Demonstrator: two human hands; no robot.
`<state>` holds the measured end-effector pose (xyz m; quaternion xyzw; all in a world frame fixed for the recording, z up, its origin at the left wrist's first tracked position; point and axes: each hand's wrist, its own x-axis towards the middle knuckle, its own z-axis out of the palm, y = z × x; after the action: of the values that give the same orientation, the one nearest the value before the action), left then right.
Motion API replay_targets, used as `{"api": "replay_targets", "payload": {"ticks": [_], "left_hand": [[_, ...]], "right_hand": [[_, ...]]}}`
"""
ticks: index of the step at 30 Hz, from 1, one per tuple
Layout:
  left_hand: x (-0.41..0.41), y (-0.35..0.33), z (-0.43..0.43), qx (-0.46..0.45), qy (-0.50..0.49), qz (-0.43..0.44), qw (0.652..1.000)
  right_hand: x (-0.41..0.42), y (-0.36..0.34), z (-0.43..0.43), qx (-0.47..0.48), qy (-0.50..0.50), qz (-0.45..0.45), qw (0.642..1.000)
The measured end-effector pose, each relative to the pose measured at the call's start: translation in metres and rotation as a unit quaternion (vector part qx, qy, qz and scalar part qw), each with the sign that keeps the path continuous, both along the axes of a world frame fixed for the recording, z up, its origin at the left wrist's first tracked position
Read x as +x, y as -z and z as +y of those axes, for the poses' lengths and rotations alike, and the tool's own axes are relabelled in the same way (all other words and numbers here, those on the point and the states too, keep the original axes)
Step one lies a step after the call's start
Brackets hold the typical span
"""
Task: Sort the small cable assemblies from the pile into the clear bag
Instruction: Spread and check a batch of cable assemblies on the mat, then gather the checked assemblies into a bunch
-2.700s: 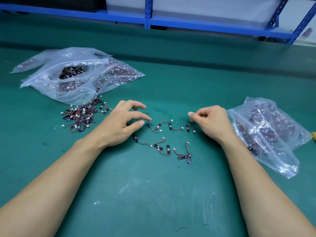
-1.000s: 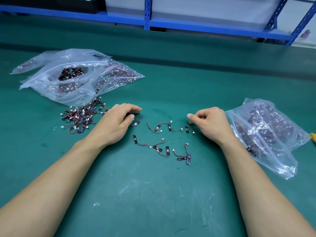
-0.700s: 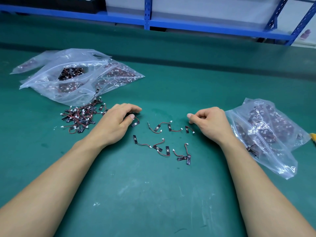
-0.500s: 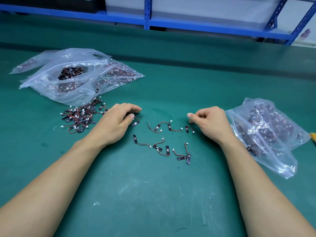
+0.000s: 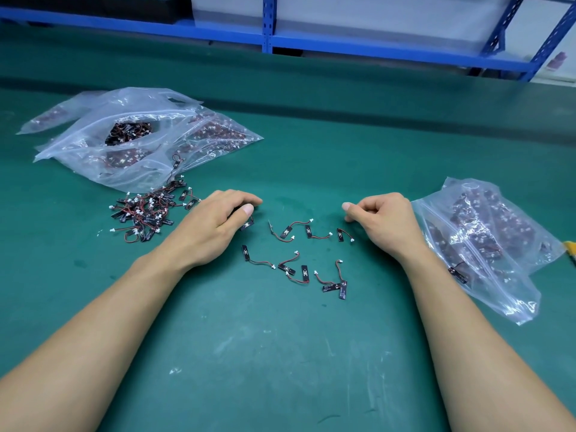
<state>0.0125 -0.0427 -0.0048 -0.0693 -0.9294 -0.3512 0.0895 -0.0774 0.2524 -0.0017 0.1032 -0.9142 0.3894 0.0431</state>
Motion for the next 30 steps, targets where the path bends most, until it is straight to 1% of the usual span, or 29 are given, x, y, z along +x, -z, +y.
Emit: {"api": "replay_targets", "payload": {"ticks": [3,8,11,13,16,18,21,24,27,30], "left_hand": [[0.001,-0.001,0.001,-0.017,0.026,-0.022,0.999],[0.012,-0.003,0.011,-0.073,0.114,-0.085,0.987],[0.018,-0.002,0.036,-0.101,0.168,-0.072,0.978],[0.017,0.000,0.057,-0.138,0.188,-0.058,0.971],[0.011,0.004,0.085,-0.198,0.183,-0.028,0.962],[0.008,0.005,0.098,-0.212,0.166,-0.015,0.963],[0.005,0.005,0.107,-0.192,0.153,0.003,0.969],[0.003,0.004,0.106,-0.157,0.164,0.012,0.974],[0.003,0.002,0.099,-0.098,0.180,0.044,0.978],[0.006,0.000,0.091,-0.017,0.193,0.079,0.978]], "right_hand": [[-0.001,0.001,0.000,-0.010,0.006,-0.004,1.000],[-0.002,0.002,-0.001,-0.042,0.014,-0.015,0.999],[-0.002,0.003,-0.002,-0.075,0.017,-0.018,0.997],[-0.003,0.003,-0.002,-0.096,0.023,-0.017,0.995],[-0.004,0.004,-0.002,-0.116,0.028,-0.010,0.993],[-0.005,0.005,-0.002,-0.119,0.027,-0.007,0.993],[-0.006,0.007,-0.002,-0.111,0.027,-0.008,0.993],[-0.006,0.007,-0.003,-0.109,0.029,-0.011,0.994],[-0.005,0.006,-0.002,-0.111,0.026,-0.010,0.993],[-0.005,0.006,-0.002,-0.109,0.025,-0.010,0.994]]}}
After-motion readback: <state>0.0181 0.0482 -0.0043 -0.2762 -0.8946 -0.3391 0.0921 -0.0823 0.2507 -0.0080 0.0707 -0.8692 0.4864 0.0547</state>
